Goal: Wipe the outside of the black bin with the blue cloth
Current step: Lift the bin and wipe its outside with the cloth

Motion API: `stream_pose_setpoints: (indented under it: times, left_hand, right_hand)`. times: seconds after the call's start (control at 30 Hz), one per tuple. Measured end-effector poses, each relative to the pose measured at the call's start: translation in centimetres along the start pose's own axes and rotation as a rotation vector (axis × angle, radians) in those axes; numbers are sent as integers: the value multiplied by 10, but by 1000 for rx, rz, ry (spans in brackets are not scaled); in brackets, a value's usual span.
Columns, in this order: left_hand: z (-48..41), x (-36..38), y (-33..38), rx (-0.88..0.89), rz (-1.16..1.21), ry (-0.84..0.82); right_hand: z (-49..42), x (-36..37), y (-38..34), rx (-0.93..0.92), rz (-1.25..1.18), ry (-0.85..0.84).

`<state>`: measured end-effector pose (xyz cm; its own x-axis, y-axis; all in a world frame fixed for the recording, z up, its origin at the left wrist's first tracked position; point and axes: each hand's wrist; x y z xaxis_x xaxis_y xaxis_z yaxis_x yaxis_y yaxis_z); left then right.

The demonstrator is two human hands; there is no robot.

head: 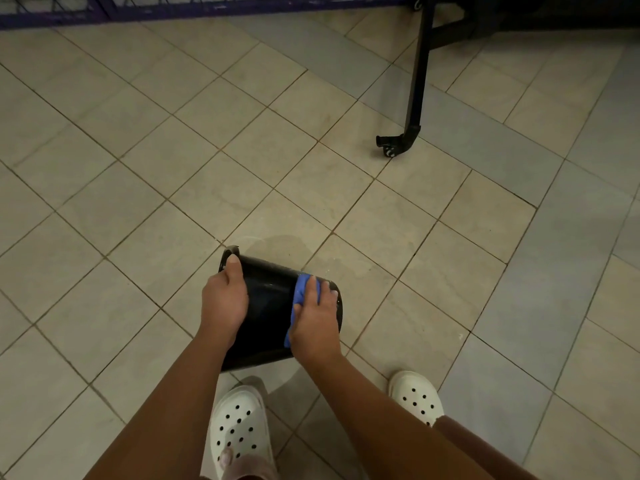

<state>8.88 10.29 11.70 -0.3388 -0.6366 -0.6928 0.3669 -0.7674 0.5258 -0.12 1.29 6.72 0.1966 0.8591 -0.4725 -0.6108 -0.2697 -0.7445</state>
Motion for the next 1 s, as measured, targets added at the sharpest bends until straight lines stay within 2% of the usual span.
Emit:
stream_pose_setpoints:
  times: [0.13, 0.27, 0.43, 0.57, 0.73, 0.93, 1.0]
  left_hand:
    - [-1, 0, -1, 7, -11, -9]
    - [-1, 0, 1, 23, -6, 16]
    - [-1, 1, -1, 14, 0, 34]
    - [0, 1, 2, 67, -54, 36]
    - [-3, 1, 2, 75, -68, 26]
    - [-2, 1, 0, 22, -31, 40]
    - [-2, 0, 2, 31, -36, 42]
  right_hand:
    - [0, -7, 7, -247, 8, -45]
    - [-11, -13, 14, -204, -45, -98]
    - [-15, -14, 18, 6, -125, -3]
    - [-1, 0, 19, -145, 79, 34]
    - [-8, -12, 24, -288, 20, -40]
    - [-12, -22, 18, -42, -80, -65]
    - [-8, -16, 15, 29, -32, -23]
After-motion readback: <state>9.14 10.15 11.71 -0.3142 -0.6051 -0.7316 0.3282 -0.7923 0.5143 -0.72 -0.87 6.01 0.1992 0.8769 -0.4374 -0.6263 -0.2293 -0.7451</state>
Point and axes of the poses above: each hand's wrist, its own z-axis away from the middle knuckle, its own x-axis out of the palm, y = z × x, and after that the axes turned 15 degrees about -z, right-handed
